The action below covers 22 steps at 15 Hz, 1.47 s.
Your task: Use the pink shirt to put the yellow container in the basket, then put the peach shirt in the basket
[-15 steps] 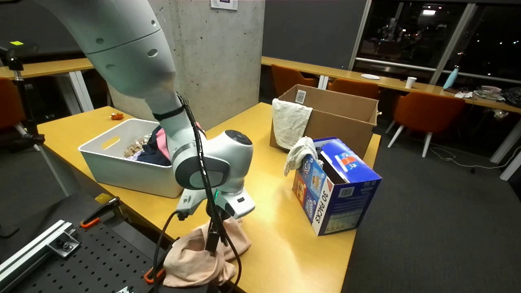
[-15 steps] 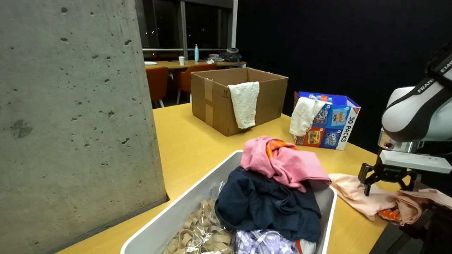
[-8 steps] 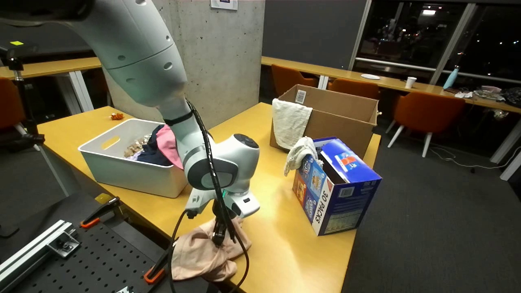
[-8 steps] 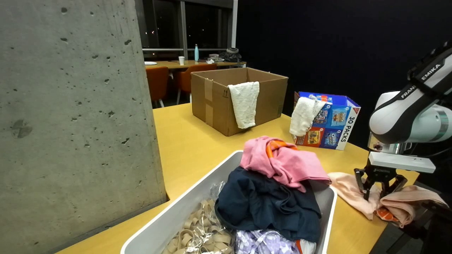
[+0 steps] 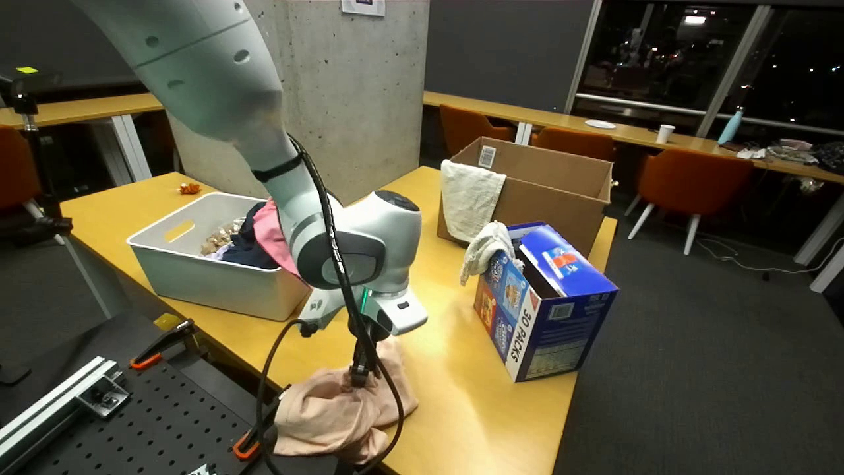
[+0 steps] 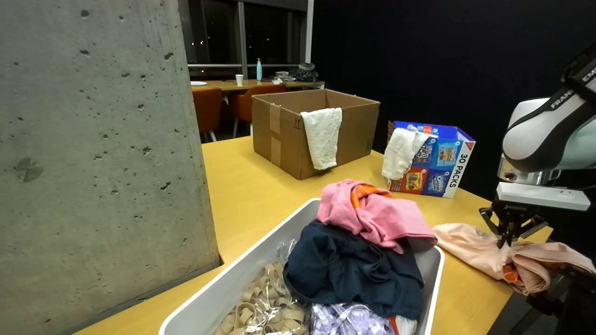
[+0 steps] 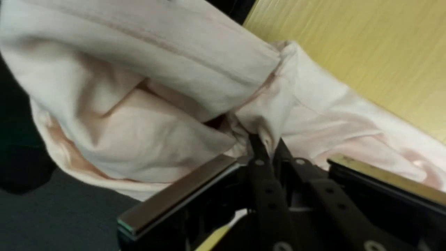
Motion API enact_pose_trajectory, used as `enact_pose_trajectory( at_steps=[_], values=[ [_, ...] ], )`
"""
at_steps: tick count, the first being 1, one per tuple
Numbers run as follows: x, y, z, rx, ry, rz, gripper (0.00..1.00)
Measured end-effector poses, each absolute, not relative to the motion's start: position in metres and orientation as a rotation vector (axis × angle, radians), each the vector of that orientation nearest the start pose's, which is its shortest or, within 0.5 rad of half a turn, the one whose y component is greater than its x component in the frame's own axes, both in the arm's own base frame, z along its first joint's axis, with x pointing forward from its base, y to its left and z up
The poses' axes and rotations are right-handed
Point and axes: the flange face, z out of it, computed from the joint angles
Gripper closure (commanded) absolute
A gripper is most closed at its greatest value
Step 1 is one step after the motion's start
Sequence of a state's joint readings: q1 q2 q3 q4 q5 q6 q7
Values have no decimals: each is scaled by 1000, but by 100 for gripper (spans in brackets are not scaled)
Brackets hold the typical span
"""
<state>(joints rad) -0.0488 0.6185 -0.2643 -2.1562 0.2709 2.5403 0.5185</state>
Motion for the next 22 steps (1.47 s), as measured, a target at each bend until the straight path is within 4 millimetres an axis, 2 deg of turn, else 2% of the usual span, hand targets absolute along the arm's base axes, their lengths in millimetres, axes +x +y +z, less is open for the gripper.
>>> enact_pose_trajectory(
  at_steps=[2, 5, 9, 13, 15, 18, 20, 22],
  values=[
    [497, -177, 134, -2778, 1588, 245, 98],
    [494, -167, 191, -2833, 1585, 120, 98],
    [498, -142, 271, -2923, 1559, -141, 98],
    [504, -111, 361, -2996, 1502, -418, 98],
    [508, -81, 408, -3018, 1418, -534, 98],
    [516, -13, 470, -3049, 1184, -686, 98],
    [520, 37, 494, -3066, 1015, -760, 98],
    [523, 81, 506, -3085, 857, -802, 98]
  ],
)
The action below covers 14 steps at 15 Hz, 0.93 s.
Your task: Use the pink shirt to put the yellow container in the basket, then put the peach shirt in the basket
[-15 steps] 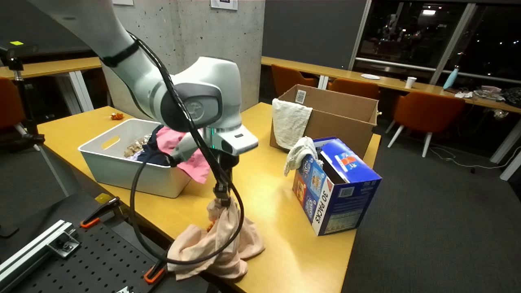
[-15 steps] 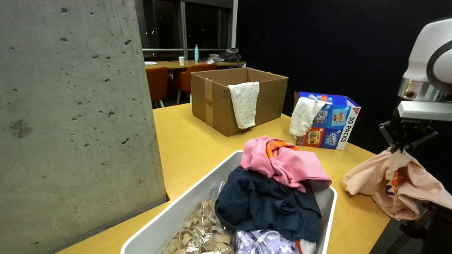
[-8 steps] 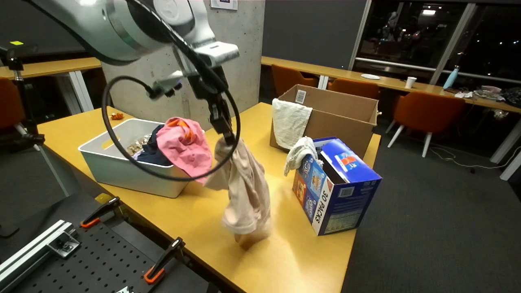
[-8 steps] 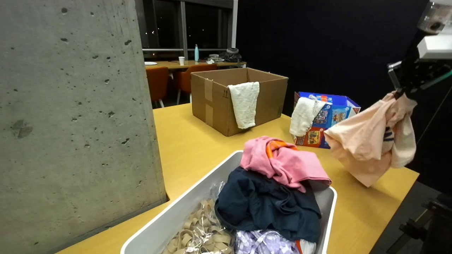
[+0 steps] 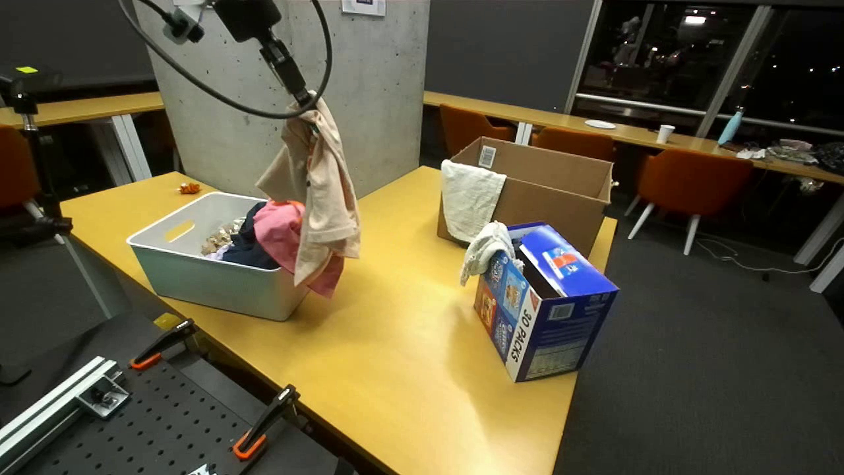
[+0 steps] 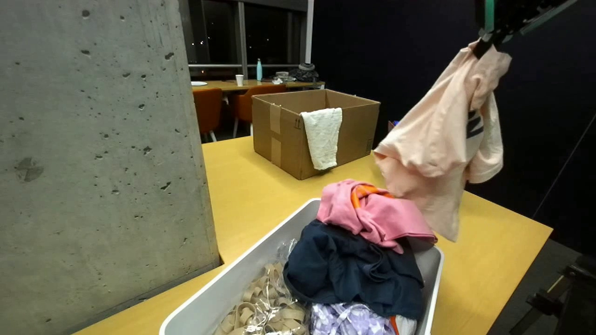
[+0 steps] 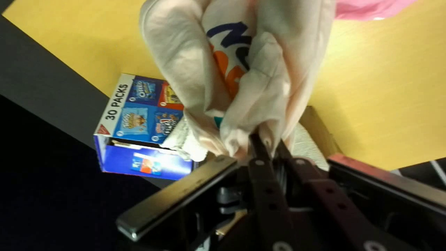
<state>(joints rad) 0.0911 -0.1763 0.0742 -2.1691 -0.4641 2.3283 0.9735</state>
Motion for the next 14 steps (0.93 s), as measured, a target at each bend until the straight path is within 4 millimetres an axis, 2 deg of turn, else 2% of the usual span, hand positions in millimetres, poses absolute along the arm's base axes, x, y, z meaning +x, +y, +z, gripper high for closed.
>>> enact_pose_trajectory(
  at_steps=[2, 4, 9, 11, 14],
  values=[
    [530, 114, 508, -3107, 717, -815, 98],
    [547, 136, 496, -3131, 593, -777, 98],
    [595, 184, 434, -3174, 313, -569, 98],
    [602, 205, 409, -3168, 210, -475, 98],
    [598, 231, 375, -3142, 90, -323, 98]
  ],
)
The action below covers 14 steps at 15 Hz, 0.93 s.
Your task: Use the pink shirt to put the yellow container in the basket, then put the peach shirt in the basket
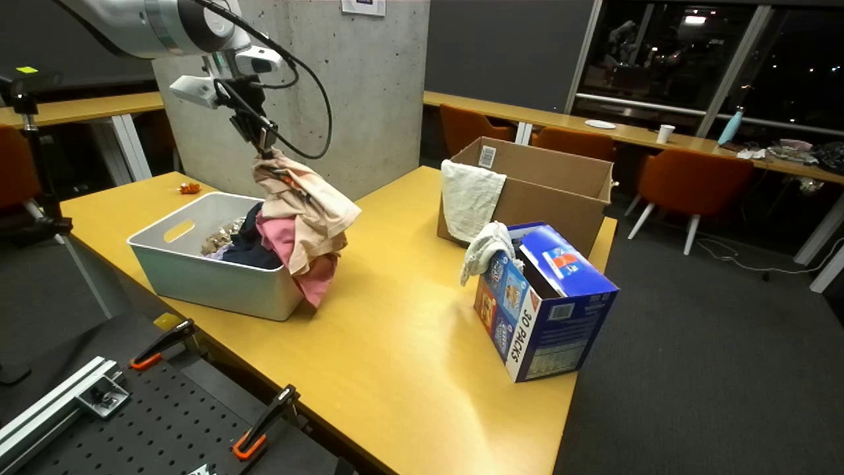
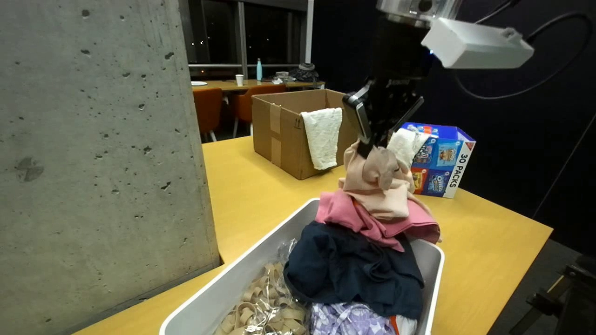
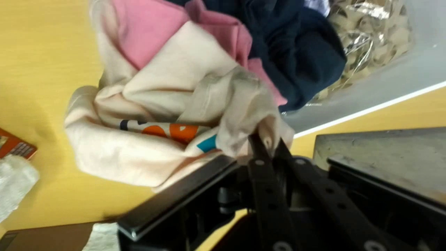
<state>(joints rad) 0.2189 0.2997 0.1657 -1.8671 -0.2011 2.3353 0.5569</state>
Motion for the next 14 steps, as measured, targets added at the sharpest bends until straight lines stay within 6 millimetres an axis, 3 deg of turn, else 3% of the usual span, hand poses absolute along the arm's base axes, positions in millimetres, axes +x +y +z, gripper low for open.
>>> enact_pose_trajectory(
  at_steps=[4, 5, 6, 7, 9, 14],
  values=[
    [591, 247, 336, -3079, -32, -128, 98],
    [591, 247, 327, -3066, -51, -87, 97],
    [592, 245, 318, -3053, -64, -49, 90],
    [594, 242, 311, -3043, -71, -18, 97],
    [598, 237, 300, -3027, -85, 26, 100],
    [612, 221, 281, -2996, -104, 204, 98]
  ],
)
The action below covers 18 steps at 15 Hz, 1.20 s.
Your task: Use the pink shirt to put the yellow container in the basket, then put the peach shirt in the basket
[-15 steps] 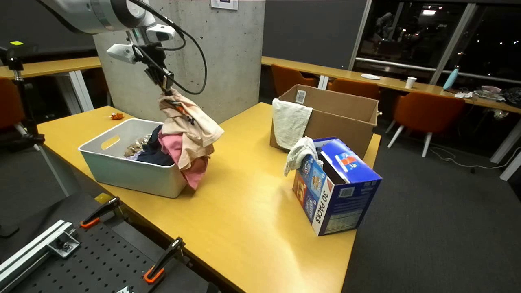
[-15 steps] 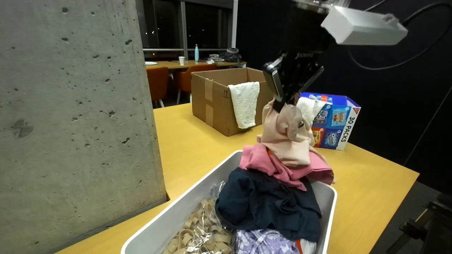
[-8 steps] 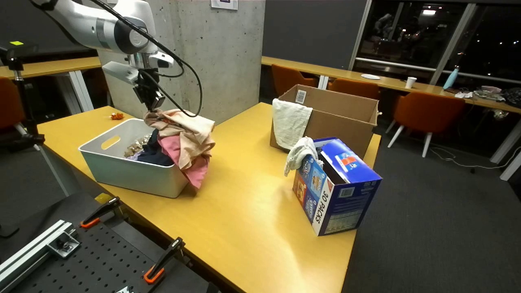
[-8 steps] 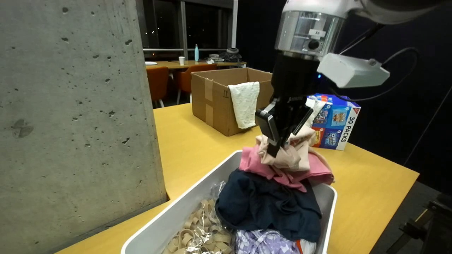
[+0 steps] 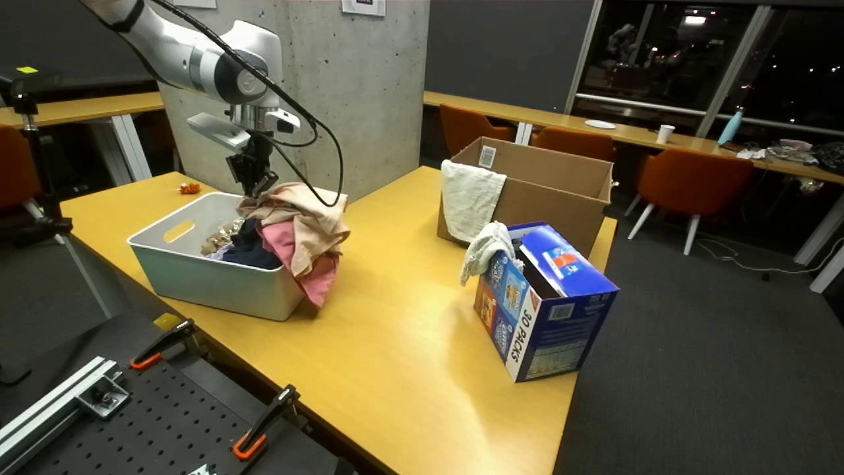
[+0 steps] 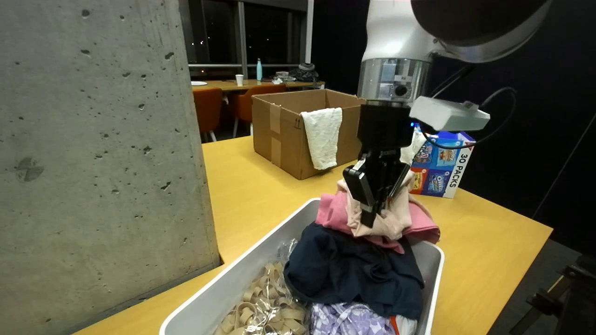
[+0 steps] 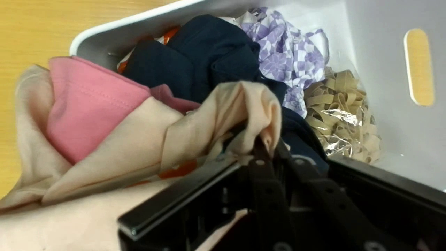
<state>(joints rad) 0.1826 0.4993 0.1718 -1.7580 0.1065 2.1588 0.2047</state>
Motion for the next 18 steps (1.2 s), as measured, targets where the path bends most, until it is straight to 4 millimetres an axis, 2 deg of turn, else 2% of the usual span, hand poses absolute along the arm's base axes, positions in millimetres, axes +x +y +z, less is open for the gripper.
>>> enact_pose_trajectory(
  at_steps=[1, 2, 4, 7, 10, 12, 15, 18],
  values=[
    [616, 219, 276, -2994, -107, 236, 98],
    [619, 217, 270, -2993, -107, 267, 68],
    [625, 217, 263, -2991, -105, 303, 60],
    [627, 223, 264, -2989, -115, 309, 39],
    [617, 238, 279, -2998, -107, 285, 17],
    [602, 243, 295, -3010, -60, 251, 2],
    [570, 235, 324, -3028, 68, 174, 0],
    [538, 207, 356, -3029, 251, 66, 0]
  ],
)
